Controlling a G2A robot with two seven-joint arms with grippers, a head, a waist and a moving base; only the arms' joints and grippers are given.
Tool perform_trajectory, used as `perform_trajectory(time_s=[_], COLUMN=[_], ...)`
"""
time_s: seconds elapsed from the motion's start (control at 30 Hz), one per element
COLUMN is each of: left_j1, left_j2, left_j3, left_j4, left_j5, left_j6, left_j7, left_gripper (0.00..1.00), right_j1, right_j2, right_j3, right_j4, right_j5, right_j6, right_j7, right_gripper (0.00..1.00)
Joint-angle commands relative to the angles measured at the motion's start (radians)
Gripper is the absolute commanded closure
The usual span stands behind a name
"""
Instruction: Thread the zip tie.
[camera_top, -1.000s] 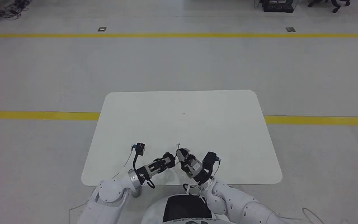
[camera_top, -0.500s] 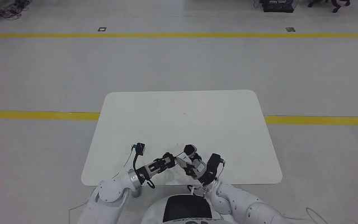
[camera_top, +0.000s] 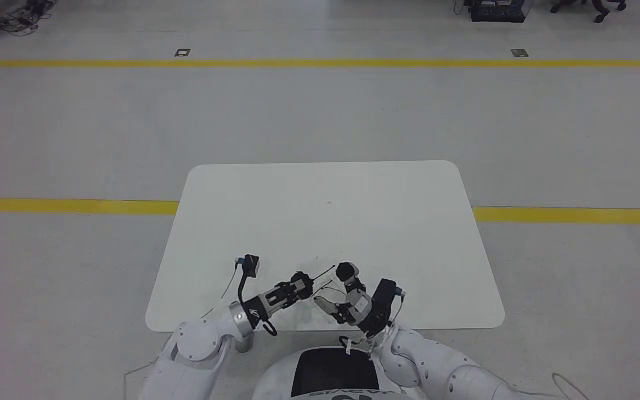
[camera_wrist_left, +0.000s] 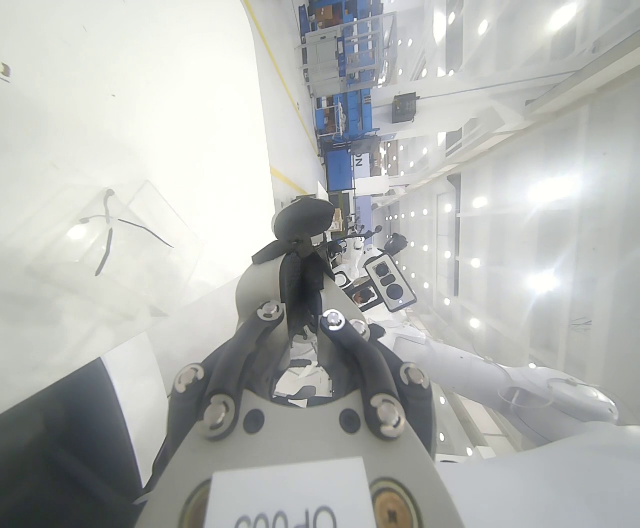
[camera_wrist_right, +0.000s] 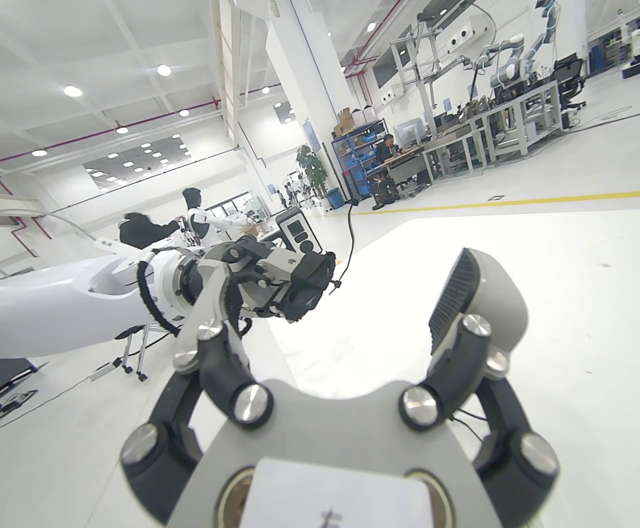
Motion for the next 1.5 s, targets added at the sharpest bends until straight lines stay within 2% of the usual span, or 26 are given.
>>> perform_trajectory(time_s=[0.0, 0.17, 0.23, 0.43, 0.67, 1.1, 1.27, 1.47], left_j1=[-0.008, -0.017, -0.021, -0.03, -0.034, -0.034, -0.037, -0.037], left_j2=[0.002, 0.012, 0.016, 0.028, 0.041, 0.057, 0.062, 0.062], left_j3=[0.002, -0.021, -0.032, -0.06, -0.08, -0.071, -0.061, -0.06], left_j4=[0.0, 0.0, 0.003, 0.019, 0.045, 0.059, 0.065, 0.065], left_j5=[-0.039, -0.149, -0.216, -0.316, -0.355, -0.371, -0.375, -0.375], left_j6=[0.015, 0.043, 0.062, 0.094, 0.103, 0.086, 0.084, 0.084], left_j7=[-0.002, -0.045, -0.075, -0.123, -0.142, -0.12, -0.115, -0.115], left_gripper=[1.0, 1.0, 1.0, 1.0, 1.0, 1.0, 1.0, 1.0], right_j1=[-0.005, -0.003, 0.013, 0.101, 0.109, 0.144, 0.151, 0.153], right_j2=[0.012, 0.065, 0.095, 0.175, 0.236, 0.306, 0.32, 0.333], right_j3=[0.012, -0.024, -0.059, -0.209, -0.209, -0.209, -0.209, -0.209], right_j4=[-0.015, -0.091, -0.122, -0.208, -0.327, -0.435, -0.462, -0.47], right_j5=[0.017, 0.071, 0.105, 0.222, 0.334, 0.478, 0.518, 0.546], right_j6=[0.0, 0.0, 0.0, 0.0, 0.0, 0.0, 0.0, 0.0], right_j7=[-0.003, -0.017, -0.03, -0.076, 0.021, 0.259, 0.336, 0.374], right_gripper=[0.0, 0.0, 0.0, 0.0, 0.0, 0.0, 0.0, 0.0])
